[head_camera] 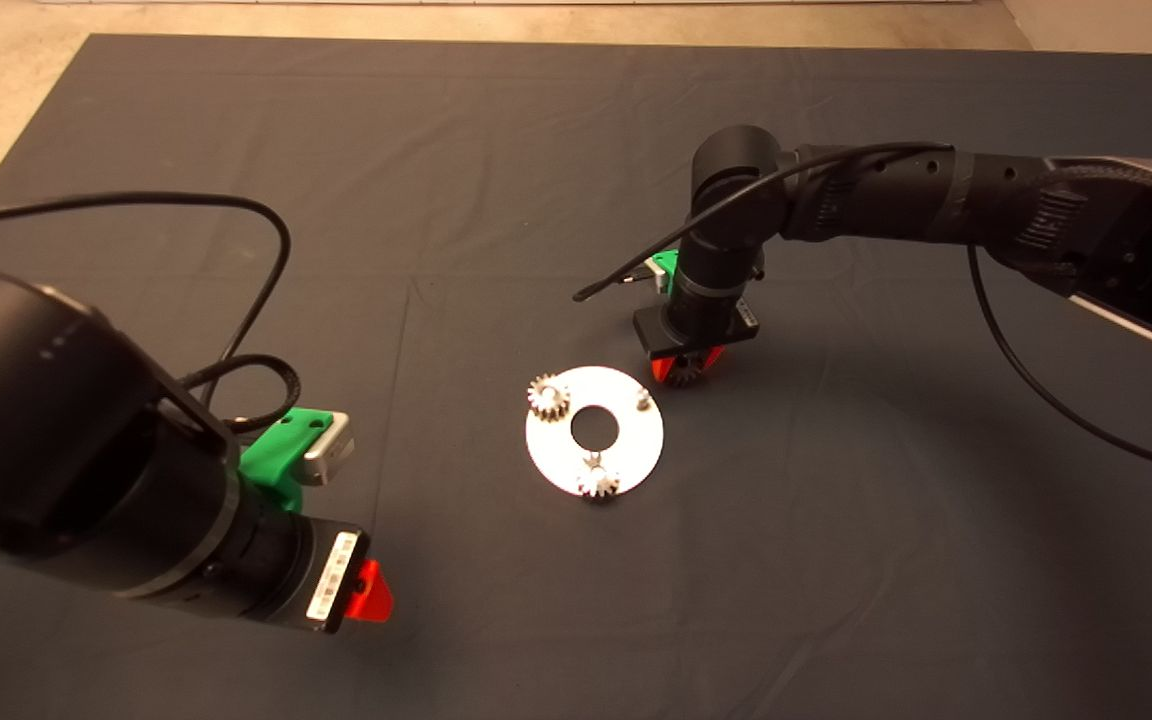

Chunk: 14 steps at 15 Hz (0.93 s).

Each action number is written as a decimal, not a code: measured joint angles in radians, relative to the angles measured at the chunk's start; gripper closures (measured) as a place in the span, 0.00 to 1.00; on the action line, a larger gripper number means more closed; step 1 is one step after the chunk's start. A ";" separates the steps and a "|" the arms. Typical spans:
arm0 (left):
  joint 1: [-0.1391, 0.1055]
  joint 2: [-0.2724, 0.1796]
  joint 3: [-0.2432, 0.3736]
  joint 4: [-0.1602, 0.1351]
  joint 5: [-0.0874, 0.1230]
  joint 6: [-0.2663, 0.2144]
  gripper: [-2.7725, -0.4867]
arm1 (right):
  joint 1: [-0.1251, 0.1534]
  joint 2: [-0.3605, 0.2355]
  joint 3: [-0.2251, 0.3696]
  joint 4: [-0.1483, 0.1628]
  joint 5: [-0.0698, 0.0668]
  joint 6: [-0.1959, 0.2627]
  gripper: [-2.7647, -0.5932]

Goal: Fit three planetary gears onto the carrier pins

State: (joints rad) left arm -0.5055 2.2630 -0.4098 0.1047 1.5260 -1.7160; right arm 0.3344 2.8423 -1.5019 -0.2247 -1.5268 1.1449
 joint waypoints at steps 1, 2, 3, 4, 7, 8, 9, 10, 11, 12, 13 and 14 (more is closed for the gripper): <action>0.000 0.000 0.000 0.000 0.000 0.000 0.19 | 0.010 0.000 0.000 0.000 0.000 0.000 0.78; 0.000 0.000 0.000 0.000 0.000 0.000 0.19 | 0.021 0.000 0.001 0.000 0.000 0.000 0.78; 0.000 0.000 0.000 0.000 0.000 0.000 0.19 | 0.029 0.000 0.001 0.001 0.000 0.000 0.78; 0.000 0.000 0.000 0.000 0.000 0.000 0.19 | 0.031 0.000 0.001 0.002 0.001 0.000 0.78; 0.000 0.000 0.000 0.000 0.000 0.000 0.19 | 0.031 0.000 0.003 0.010 0.000 0.000 0.78; 0.000 0.000 0.000 0.000 0.000 0.000 0.19 | 0.032 0.000 0.004 0.013 0.000 0.001 0.78; 0.000 0.000 0.000 0.000 0.000 0.000 0.19 | 0.032 0.000 0.006 0.015 0.000 0.001 0.78; 0.000 0.000 0.000 0.000 0.000 0.000 0.19 | 0.032 0.000 0.010 0.017 0.000 0.001 0.78; 0.000 0.000 0.000 0.000 0.000 0.000 0.19 | 0.033 0.000 0.014 0.018 0.000 0.001 0.78; 0.000 0.000 0.000 0.000 0.000 0.000 0.19 | 0.038 0.000 0.019 0.021 0.000 0.001 0.78; 0.000 0.000 0.000 0.000 0.000 0.000 0.19 | 0.044 0.000 0.025 0.024 0.000 0.001 0.78; 0.000 0.000 0.000 0.000 0.000 0.000 0.19 | 0.051 0.000 0.034 0.024 0.000 0.001 0.78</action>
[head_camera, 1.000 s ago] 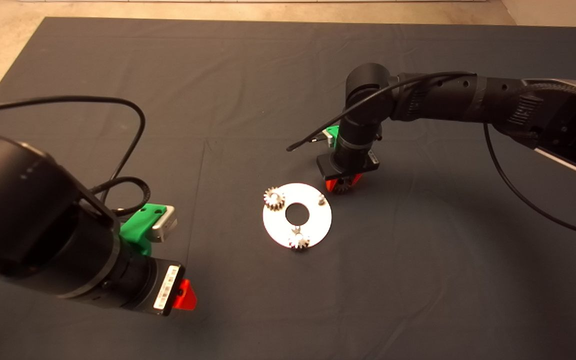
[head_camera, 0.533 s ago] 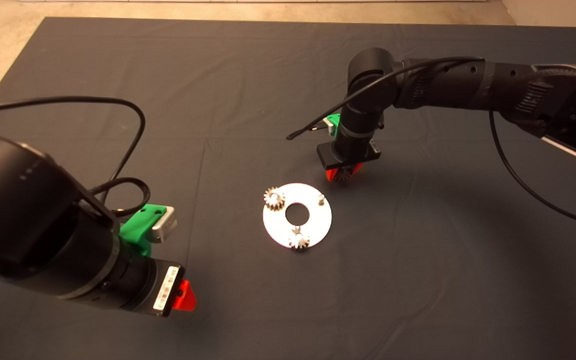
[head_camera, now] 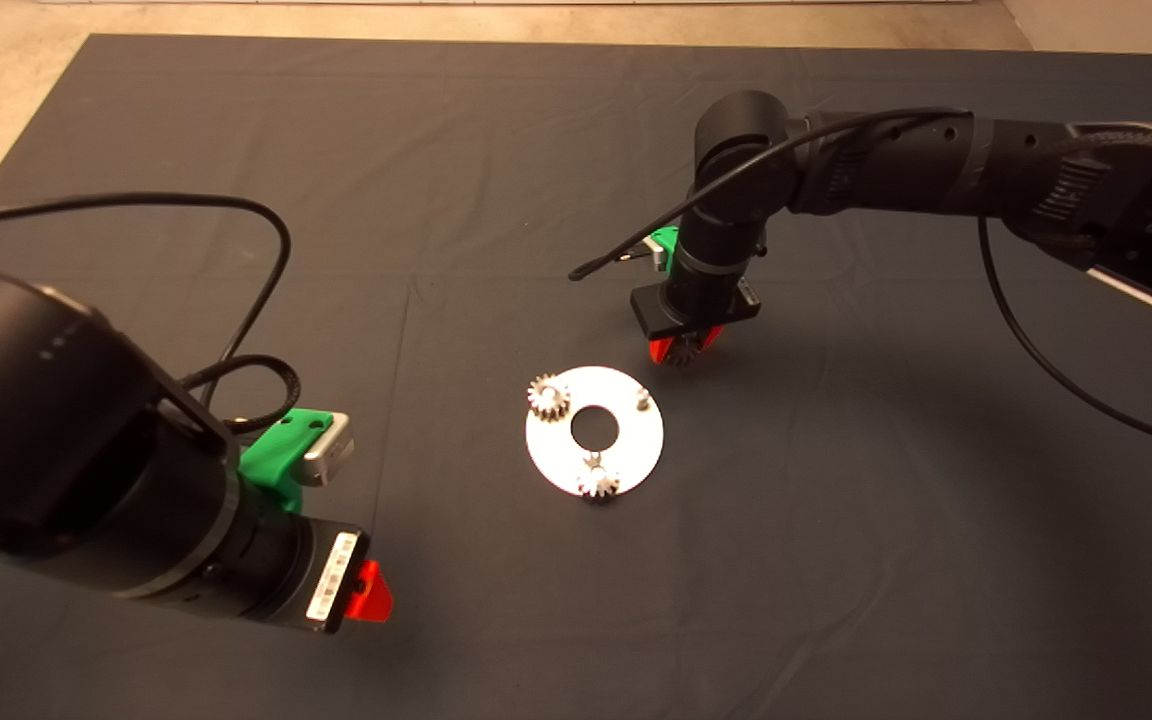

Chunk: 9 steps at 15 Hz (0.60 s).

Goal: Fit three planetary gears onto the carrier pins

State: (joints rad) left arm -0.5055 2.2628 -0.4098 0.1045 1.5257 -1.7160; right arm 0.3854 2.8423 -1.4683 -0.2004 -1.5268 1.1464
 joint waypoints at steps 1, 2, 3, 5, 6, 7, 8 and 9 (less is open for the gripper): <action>0.000 0.000 0.000 0.000 0.000 0.000 0.19 | 0.007 0.000 0.006 0.000 0.000 0.000 0.78; 0.000 0.000 0.000 0.000 0.000 0.000 0.19 | 0.014 0.000 0.013 0.001 0.000 0.000 0.78; 0.000 0.000 0.000 0.000 0.000 0.000 0.19 | 0.019 0.000 0.021 0.002 0.000 0.000 0.78; 0.000 0.000 0.000 0.000 0.000 0.000 0.19 | 0.018 0.000 0.036 0.004 0.000 0.000 0.78; 0.000 0.000 0.000 0.000 0.000 0.000 0.19 | 0.019 0.000 0.043 0.007 0.000 0.000 0.78; 0.000 0.000 0.000 0.000 0.000 0.000 0.19 | 0.019 0.000 0.049 0.008 0.000 0.002 0.78; 0.000 0.000 0.000 0.000 0.000 0.000 0.19 | 0.019 0.000 0.056 0.009 0.000 0.003 0.78; 0.000 0.000 0.000 0.000 0.000 0.000 0.19 | 0.019 0.000 0.062 0.013 0.000 0.003 0.78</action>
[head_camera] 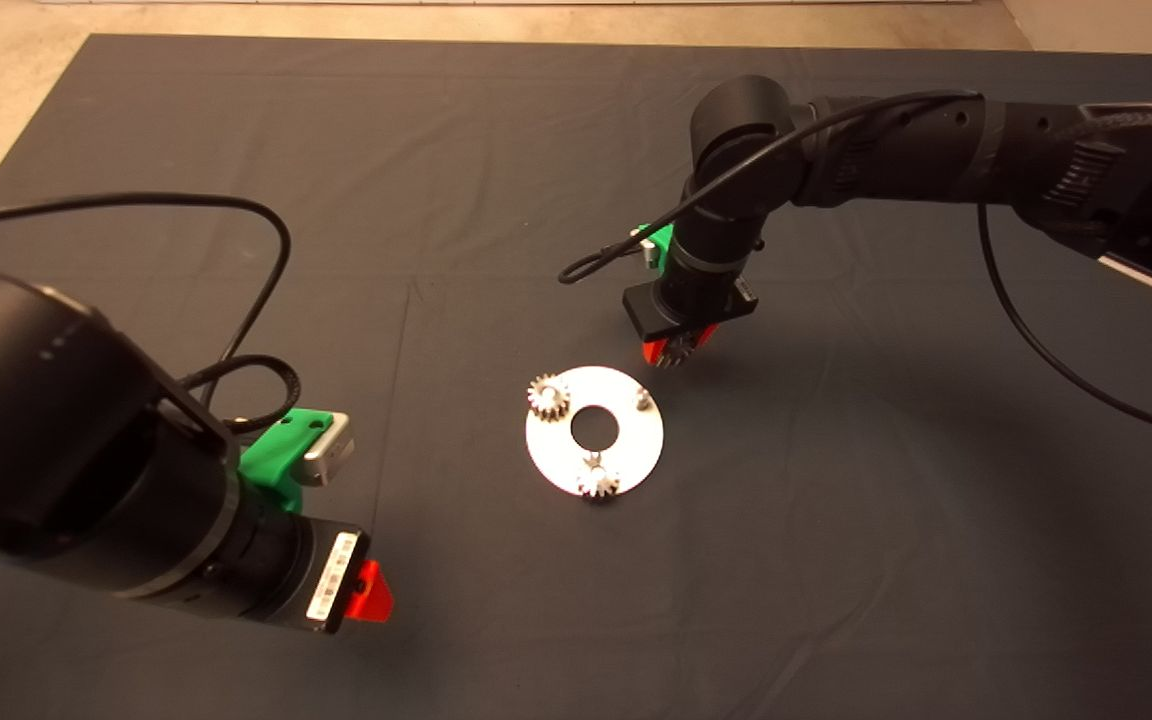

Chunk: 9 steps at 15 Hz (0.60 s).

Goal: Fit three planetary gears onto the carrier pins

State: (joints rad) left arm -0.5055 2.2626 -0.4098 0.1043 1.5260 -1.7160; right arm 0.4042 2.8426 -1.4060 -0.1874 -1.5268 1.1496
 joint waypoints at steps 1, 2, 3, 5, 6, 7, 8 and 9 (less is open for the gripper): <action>0.000 0.000 0.000 0.000 0.000 0.000 0.19 | 0.000 0.000 0.008 0.003 0.000 0.000 0.78; 0.000 0.000 0.000 0.000 0.000 0.000 0.19 | 0.000 0.000 0.015 0.008 0.000 0.000 0.78; 0.000 0.000 0.000 0.000 0.000 0.000 0.19 | 0.000 0.000 0.019 0.011 0.000 0.001 0.78; 0.000 0.000 0.000 0.000 0.000 0.000 0.19 | 0.000 0.003 0.022 0.014 -0.001 0.003 0.78; 0.000 0.000 0.000 0.000 0.000 0.000 0.19 | 0.000 0.007 0.022 0.014 -0.003 0.003 0.78; 0.000 0.000 0.000 0.000 0.000 0.000 0.19 | 0.000 0.013 0.022 0.015 -0.003 0.003 0.78; 0.000 0.000 0.000 0.000 0.000 0.000 0.19 | 0.000 0.020 0.022 0.016 -0.003 0.004 0.78; 0.000 0.000 0.000 0.000 0.000 0.000 0.19 | 0.000 0.026 0.022 0.017 -0.002 0.004 0.78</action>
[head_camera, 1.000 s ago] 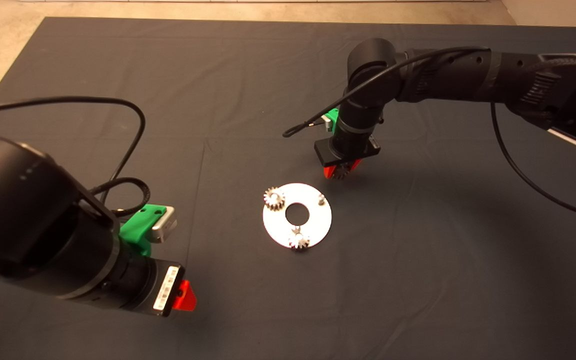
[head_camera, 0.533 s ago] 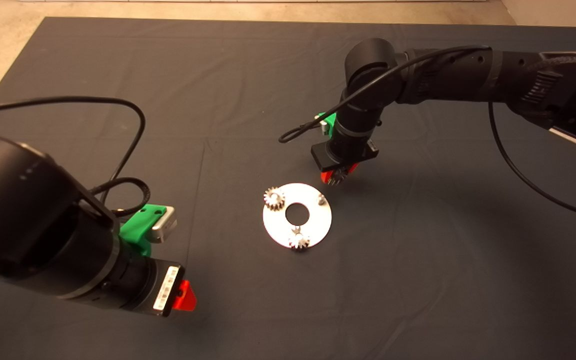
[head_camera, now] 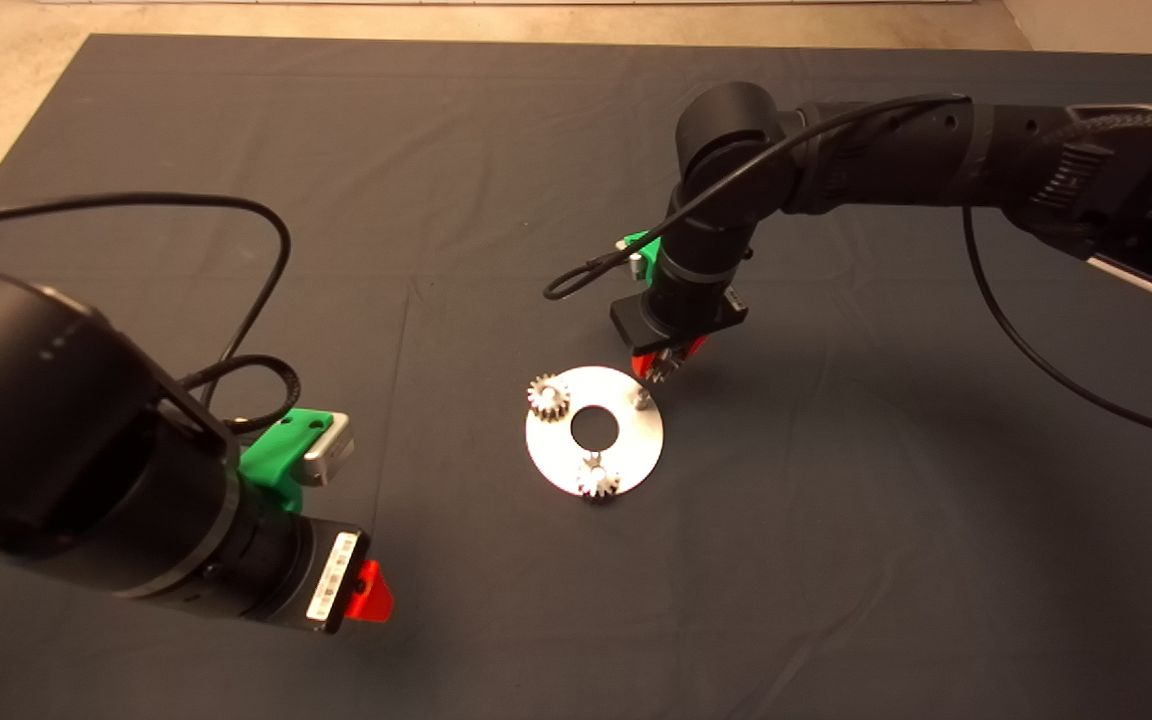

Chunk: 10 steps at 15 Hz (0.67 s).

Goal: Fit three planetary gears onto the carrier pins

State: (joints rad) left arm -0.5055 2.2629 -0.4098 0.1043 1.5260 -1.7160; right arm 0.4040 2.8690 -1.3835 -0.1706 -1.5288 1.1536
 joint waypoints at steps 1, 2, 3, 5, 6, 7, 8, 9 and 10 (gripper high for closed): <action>0.000 0.000 0.000 0.000 0.000 0.000 0.19 | 0.000 0.002 0.001 0.000 0.003 0.000 0.78; 0.000 0.000 0.000 0.000 0.000 0.000 0.19 | 0.000 0.003 0.001 0.001 0.002 0.003 0.78; 0.000 0.000 0.000 0.000 0.000 0.000 0.19 | 0.000 0.002 0.001 0.001 0.001 0.004 0.78; 0.000 0.000 0.000 0.000 0.000 0.000 0.19 | 0.000 0.004 0.001 0.001 -0.001 0.004 0.78; 0.000 0.000 0.000 0.000 0.000 0.000 0.19 | 0.000 0.006 0.001 0.001 -0.001 0.004 0.78; 0.000 0.000 0.000 0.000 0.000 0.000 0.19 | 0.000 0.011 0.001 0.001 -0.001 0.006 0.78; 0.000 0.000 0.000 0.000 0.000 0.000 0.19 | 0.000 0.017 0.001 0.001 -0.001 0.007 0.78; 0.000 0.000 0.000 0.000 0.000 0.000 0.19 | 0.000 0.023 0.001 0.002 -0.001 0.007 0.78; 0.000 0.000 0.000 0.000 0.000 0.000 0.19 | 0.000 0.030 0.002 0.004 -0.001 0.007 0.78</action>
State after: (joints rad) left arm -0.5055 2.2626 -0.4098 0.1043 1.5263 -1.7160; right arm 0.4040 2.8986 -1.3817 -0.1668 -1.5299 1.1606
